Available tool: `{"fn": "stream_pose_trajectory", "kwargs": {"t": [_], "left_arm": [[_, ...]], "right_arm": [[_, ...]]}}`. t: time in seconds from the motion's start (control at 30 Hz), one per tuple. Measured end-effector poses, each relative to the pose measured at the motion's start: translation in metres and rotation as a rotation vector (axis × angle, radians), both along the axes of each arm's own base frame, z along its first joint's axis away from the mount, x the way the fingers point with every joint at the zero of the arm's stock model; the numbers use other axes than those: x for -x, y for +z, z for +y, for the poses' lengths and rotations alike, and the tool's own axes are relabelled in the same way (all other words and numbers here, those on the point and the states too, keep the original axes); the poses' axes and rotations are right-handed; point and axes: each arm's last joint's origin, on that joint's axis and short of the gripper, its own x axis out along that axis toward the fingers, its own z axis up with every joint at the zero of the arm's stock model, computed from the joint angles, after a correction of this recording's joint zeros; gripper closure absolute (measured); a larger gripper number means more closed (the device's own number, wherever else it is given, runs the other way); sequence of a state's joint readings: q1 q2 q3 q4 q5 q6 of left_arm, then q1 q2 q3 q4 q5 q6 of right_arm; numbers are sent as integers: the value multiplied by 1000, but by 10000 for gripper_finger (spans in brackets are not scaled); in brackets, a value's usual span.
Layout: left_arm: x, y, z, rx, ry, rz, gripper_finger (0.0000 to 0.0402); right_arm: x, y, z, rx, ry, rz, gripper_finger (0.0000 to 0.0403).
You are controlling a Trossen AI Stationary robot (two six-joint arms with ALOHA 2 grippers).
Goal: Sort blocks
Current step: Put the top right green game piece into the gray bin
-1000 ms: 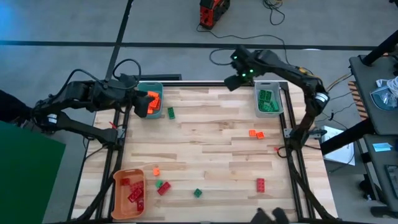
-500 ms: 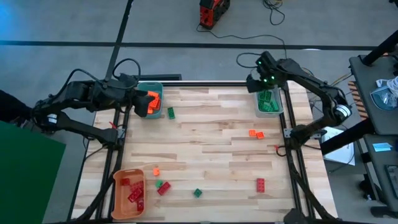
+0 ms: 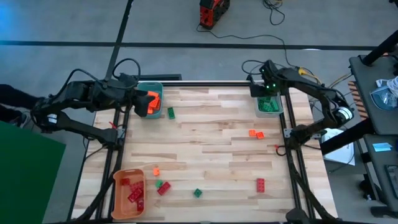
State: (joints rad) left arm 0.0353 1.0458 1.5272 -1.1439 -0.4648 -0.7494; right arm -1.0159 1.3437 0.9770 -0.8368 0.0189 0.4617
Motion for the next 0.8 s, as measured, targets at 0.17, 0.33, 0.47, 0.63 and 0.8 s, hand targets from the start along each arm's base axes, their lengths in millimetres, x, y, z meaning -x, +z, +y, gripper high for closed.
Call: {"fn": "stream_pose_trajectory", "kwargs": {"t": [0.17,0.33,0.47,0.63,0.8], "left_arm": [[0,0,0,0,0,0,214],[0,0,0,0,0,0,214],[0,0,0,0,0,0,214],[0,0,0,0,1,-1,214],[0,0,0,-5,7,-4,214]], "right_arm": [[2,-11,0,21,-19,-8,276],[3,-19,2,14,-19,-3,276],[3,-22,3,15,-17,-3,276],[4,-24,4,16,-19,-5,276],[4,-25,4,15,-24,-2,276]]}}
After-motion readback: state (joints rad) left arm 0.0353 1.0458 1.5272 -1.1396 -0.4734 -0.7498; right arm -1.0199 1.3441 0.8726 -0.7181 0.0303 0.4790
